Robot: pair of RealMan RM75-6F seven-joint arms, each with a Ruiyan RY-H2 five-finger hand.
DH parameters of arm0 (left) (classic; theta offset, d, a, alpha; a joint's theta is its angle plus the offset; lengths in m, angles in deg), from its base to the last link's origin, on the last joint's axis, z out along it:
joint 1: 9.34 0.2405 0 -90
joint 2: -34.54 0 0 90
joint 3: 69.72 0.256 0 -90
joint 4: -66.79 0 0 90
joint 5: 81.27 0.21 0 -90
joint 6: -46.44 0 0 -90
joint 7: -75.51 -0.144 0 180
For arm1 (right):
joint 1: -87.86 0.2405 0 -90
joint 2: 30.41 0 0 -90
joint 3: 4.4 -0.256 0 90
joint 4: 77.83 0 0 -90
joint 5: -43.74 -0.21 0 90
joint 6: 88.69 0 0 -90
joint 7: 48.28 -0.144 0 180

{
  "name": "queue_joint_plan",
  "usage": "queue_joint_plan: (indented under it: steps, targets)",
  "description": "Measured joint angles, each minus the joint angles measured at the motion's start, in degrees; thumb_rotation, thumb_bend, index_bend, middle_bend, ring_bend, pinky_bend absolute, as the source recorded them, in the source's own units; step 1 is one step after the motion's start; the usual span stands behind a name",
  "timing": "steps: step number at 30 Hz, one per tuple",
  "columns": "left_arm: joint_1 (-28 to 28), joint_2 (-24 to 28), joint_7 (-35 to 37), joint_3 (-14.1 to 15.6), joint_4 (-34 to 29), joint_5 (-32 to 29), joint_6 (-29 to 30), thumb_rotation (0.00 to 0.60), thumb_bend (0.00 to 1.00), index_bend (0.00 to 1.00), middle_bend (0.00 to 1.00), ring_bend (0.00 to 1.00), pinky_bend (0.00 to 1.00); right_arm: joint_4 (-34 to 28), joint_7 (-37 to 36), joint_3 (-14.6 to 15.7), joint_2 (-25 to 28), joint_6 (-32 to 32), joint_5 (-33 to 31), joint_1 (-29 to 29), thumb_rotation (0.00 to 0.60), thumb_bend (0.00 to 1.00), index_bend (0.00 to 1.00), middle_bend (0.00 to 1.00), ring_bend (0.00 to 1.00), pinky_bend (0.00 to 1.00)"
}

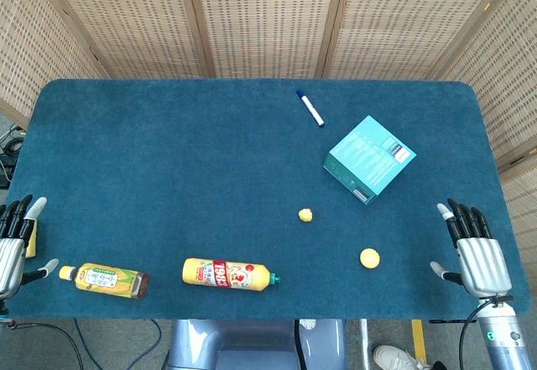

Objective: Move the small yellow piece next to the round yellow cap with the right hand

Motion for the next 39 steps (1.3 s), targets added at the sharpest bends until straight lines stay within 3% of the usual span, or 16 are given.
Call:
queue_joint_plan:
  steps: [28,39]
  targets:
    - [0.2,0.4,0.3,-0.1,-0.4,0.2,0.6,0.6,0.05,0.0,0.0,0.0,0.0,0.5,-1.4,0.1,-0.2,0.7,1.0,-0.1,0.6,0.0,0.0,0.0,0.0,0.0]
    - [0.4,0.5,0.6,-0.2,-0.6,0.2,0.9,0.6,0.05,0.0,0.0,0.0,0.0,1.4,-4.6,-0.8,-1.2,3.1,3.1,0.2,0.6,0.0,0.18,0.0,0.0,0.0]
